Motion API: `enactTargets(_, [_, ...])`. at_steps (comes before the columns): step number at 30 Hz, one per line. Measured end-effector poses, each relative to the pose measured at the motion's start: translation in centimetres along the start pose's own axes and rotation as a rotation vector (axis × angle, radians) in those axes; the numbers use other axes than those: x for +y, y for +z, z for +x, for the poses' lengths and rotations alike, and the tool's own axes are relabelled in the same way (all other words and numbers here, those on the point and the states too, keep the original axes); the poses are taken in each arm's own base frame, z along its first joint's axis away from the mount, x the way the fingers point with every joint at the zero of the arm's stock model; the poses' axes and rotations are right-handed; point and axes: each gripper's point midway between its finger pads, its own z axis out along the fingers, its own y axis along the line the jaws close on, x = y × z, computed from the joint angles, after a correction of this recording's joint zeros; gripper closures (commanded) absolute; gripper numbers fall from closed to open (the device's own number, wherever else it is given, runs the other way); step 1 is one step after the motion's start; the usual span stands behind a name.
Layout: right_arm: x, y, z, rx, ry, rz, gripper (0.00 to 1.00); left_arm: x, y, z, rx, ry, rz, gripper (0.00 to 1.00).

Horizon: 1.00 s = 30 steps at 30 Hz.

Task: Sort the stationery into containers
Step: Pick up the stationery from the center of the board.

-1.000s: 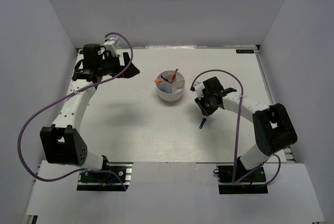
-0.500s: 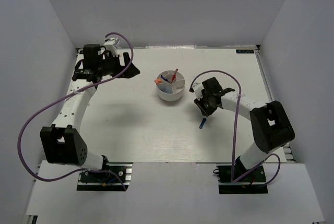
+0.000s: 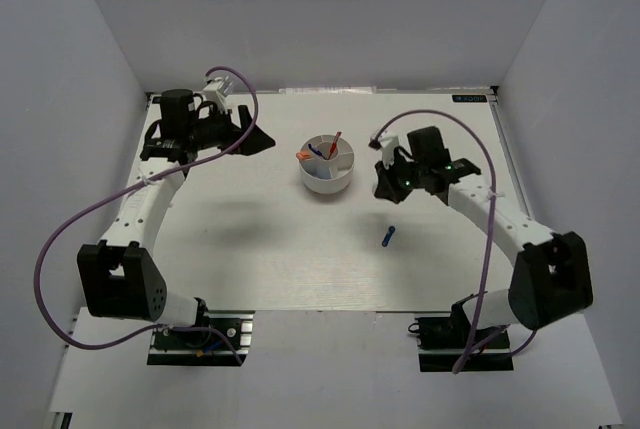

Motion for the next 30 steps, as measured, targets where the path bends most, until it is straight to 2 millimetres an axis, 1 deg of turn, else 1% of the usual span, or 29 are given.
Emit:
enactTargets(3, [1.9,-3.0,-7.1,-0.221,0.013,-0.105,1.00,-0.8,0.1,0.0,-0.003,-0.013,0.052,0.06])
enactTargets(5, [3.1,-4.9,-11.6,-0.362,0.054,-0.189,1.00,-1.2,0.1,0.0,-0.006,-0.016,0.075,0.06])
enactTargets(6, [3.8,-5.5,-13.3,-0.418,0.077,-0.235,1.00,-1.4,0.1,-0.1,-0.008,-0.016,0.084,0.06])
enactTargets(7, [4.4,-6.0,-14.6,-0.460,0.107,-0.288,1.00,-1.6,0.1,-0.1,-0.008,-0.017,0.095,0.06])
enactTargets(9, [5.5,-6.1,-16.1,-0.511,0.197,-0.394,1.00,-1.9,0.1,-0.1,-0.010,-0.019,0.114,0.06])
enactTargets(12, [6.1,-4.6,-16.7,-0.531,0.386,-0.553,1.00,-2.2,0.1,-0.1,-0.010,-0.024,0.131,0.06])
enactTargets(16, [6.2,-2.0,-15.1,-0.487,0.638,-0.696,1.00,-2.5,0.0,-0.2,-0.013,-0.033,0.152,0.06])
enactTargets(18, [6.0,-1.8,-15.0,-0.490,0.706,-0.737,1.00,-2.6,0.0,-0.1,-0.013,-0.035,0.165,0.06])
enactTargets(20, [5.8,-2.4,-15.7,-0.520,0.734,-0.766,1.00,-2.7,0.0,0.2,-0.009,-0.043,0.177,0.06])
enactTargets(23, [5.5,-4.5,-17.4,-0.606,0.713,-0.807,1.00,-2.8,0.0,0.6,-0.002,-0.055,0.192,0.06])
enactTargets(25, [5.2,-5.5,-18.1,-0.647,0.714,-0.824,1.00,-3.0,0.0,0.6,-0.001,-0.058,0.204,0.06])
enactTargets(27, [4.8,-5.9,-18.4,-0.669,0.731,-0.834,1.00,-3.2,0.0,0.6,-0.002,-0.063,0.212,0.06])
enactTargets(30, [3.9,-5.3,-18.1,-0.659,0.808,-0.835,1.00,-3.4,-0.1,0.4,-0.008,-0.062,0.224,0.06])
